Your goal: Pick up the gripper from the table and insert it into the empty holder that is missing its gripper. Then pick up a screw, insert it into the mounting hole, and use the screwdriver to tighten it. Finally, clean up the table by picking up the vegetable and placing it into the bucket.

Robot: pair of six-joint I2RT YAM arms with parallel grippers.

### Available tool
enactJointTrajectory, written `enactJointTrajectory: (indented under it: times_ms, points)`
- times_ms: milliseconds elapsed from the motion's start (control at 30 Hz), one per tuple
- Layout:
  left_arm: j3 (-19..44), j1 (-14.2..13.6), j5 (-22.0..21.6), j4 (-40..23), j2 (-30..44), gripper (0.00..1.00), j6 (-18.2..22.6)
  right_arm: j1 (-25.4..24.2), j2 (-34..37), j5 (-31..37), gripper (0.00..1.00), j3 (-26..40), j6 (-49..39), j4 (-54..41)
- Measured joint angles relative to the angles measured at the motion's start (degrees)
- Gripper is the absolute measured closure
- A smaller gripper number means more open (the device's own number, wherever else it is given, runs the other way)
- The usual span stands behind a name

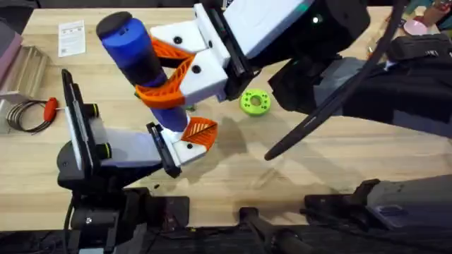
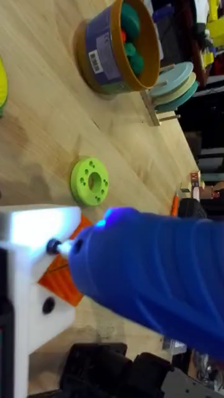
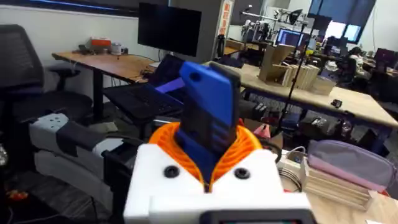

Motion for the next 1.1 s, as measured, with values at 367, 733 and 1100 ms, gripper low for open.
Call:
enactJointTrajectory:
  times_ms: [367,733,1100]
  points:
    - [0.0,0.0,0.02,0.0,0.01,0.996,0.02,0.0,0.0,-0.02,0.979,0.0,0.0,0.19]
    - [0.0,0.0,0.02,-0.01,-0.01,0.996,0.0,0.0,0.0,-0.44,0.979,0.0,-0.01,0.19]
    - [0.0,0.0,0.02,-0.01,0.01,0.996,0.0,-0.66,0.0,-1.78,0.979,0.09,-0.01,0.28]
